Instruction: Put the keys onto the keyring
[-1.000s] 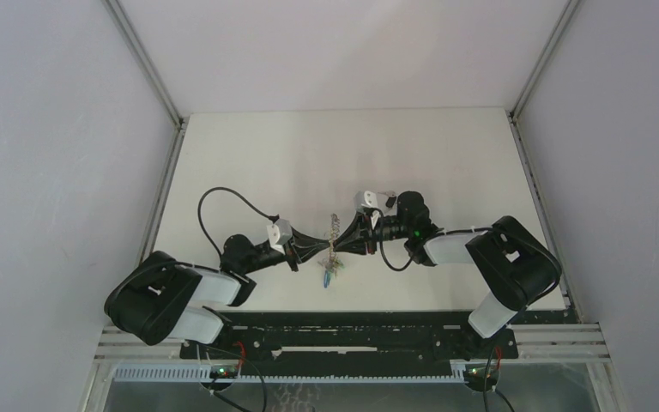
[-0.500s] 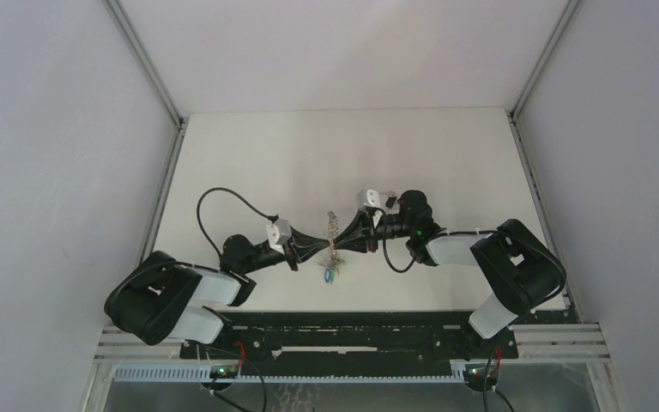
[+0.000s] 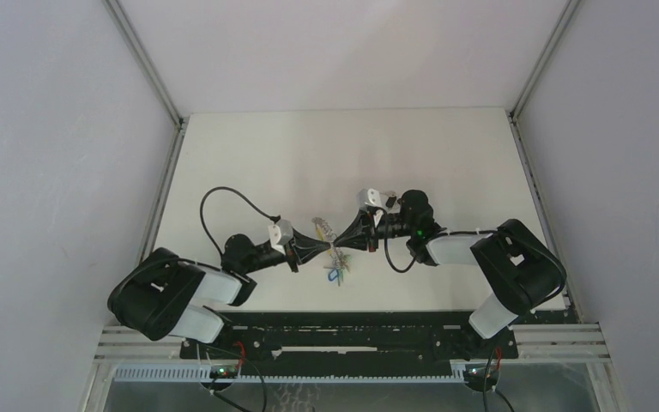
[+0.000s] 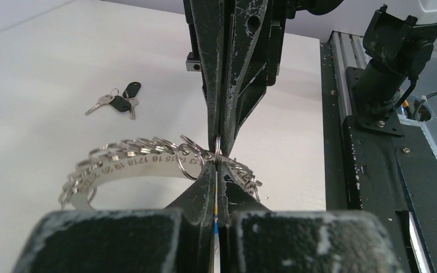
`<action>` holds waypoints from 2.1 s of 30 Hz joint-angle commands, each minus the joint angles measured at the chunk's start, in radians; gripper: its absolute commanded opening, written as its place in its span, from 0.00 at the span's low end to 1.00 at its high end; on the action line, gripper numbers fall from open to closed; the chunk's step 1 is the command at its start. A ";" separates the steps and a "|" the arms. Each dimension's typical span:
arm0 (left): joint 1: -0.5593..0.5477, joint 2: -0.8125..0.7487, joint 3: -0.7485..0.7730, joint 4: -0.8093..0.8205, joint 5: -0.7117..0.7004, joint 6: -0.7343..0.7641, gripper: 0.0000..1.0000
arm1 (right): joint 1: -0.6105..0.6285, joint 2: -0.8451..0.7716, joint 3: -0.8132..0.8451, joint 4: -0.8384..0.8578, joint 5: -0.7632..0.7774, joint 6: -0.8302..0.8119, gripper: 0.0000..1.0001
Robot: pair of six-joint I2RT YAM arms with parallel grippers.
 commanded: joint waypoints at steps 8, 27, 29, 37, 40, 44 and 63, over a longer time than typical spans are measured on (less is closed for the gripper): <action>0.005 0.025 0.033 0.041 -0.011 -0.032 0.00 | -0.001 -0.048 0.003 -0.011 -0.007 -0.027 0.00; -0.013 -0.047 -0.058 0.041 -0.177 -0.072 0.50 | 0.151 -0.189 0.396 -1.256 0.619 -0.324 0.00; -0.016 -0.043 -0.062 0.041 -0.182 -0.068 0.50 | 0.175 -0.170 0.466 -1.367 0.706 -0.328 0.00; -0.039 0.010 -0.024 0.041 -0.183 -0.057 0.49 | 0.259 0.021 0.783 -1.796 0.963 -0.333 0.00; -0.082 0.041 0.005 0.041 -0.192 -0.062 0.49 | 0.273 0.100 0.849 -1.899 1.020 -0.309 0.00; -0.150 0.082 0.030 0.044 -0.241 -0.057 0.49 | 0.258 0.116 0.870 -1.884 0.986 -0.287 0.00; -0.178 0.212 0.119 0.057 -0.245 0.127 0.51 | 0.207 0.163 0.951 -1.970 0.764 -0.342 0.00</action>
